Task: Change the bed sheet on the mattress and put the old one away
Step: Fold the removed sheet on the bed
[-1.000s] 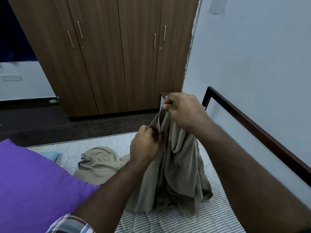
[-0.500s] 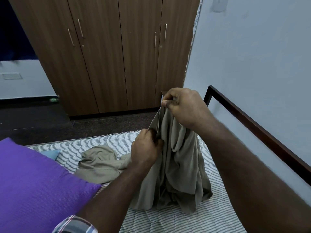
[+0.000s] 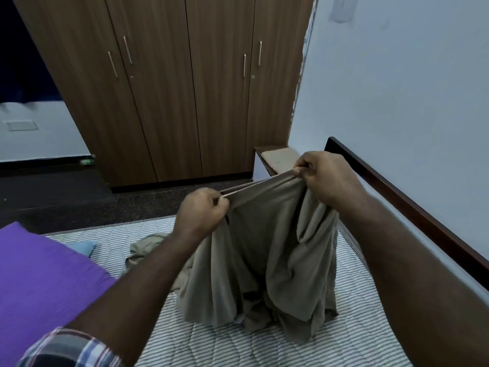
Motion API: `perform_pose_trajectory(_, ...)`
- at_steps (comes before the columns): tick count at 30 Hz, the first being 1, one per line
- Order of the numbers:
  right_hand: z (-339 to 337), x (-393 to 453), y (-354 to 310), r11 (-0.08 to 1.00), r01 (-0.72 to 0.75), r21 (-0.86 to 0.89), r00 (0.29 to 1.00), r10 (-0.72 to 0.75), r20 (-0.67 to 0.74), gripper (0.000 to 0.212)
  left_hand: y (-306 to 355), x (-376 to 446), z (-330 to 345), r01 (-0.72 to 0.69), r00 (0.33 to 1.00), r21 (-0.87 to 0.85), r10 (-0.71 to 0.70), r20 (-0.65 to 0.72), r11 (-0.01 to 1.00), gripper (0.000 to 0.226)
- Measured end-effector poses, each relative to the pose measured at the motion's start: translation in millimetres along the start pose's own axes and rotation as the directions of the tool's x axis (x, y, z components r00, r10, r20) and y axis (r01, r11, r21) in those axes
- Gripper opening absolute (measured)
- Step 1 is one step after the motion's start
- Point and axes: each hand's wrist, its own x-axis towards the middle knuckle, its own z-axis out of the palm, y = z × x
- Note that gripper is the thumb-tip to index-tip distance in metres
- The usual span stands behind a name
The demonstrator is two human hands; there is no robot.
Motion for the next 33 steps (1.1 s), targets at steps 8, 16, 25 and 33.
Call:
perform_pose_trajectory(8, -50.4, 19.9, -7.0, 0.985, 0.169, 0.019, 0.953, -0.159, -0.259, 0.007, 41.6, 4.9, -47.9, -0.346, 0.880, -0.101, 0.285, -0.381, 0.933, 0.015)
perform_pose_trajectory(16, -91.3, 22.4, -32.7, 0.918, 0.387, -0.090, 0.801, -0.383, -0.460, 0.014, 40.2, -0.8, -27.7, -0.421, 0.887, -0.128, 0.378, -0.263, 0.898, 0.015)
perform_pose_trajectory(25, -100.4, 13.8, -34.7, 0.887, 0.458, -0.057, 0.731, -0.412, -0.544, 0.011, -10.8, -28.2, 50.8, 0.011, 0.933, -0.040, 0.004, 0.360, 0.999, 0.035)
perform_pose_trajectory(33, -95.9, 9.8, 12.9, 0.966, 0.255, 0.052, 0.834, -0.192, -0.517, 0.011, -28.7, -5.1, 27.7, 0.068, 0.992, -0.119, -0.054, 0.118, 0.991, 0.040)
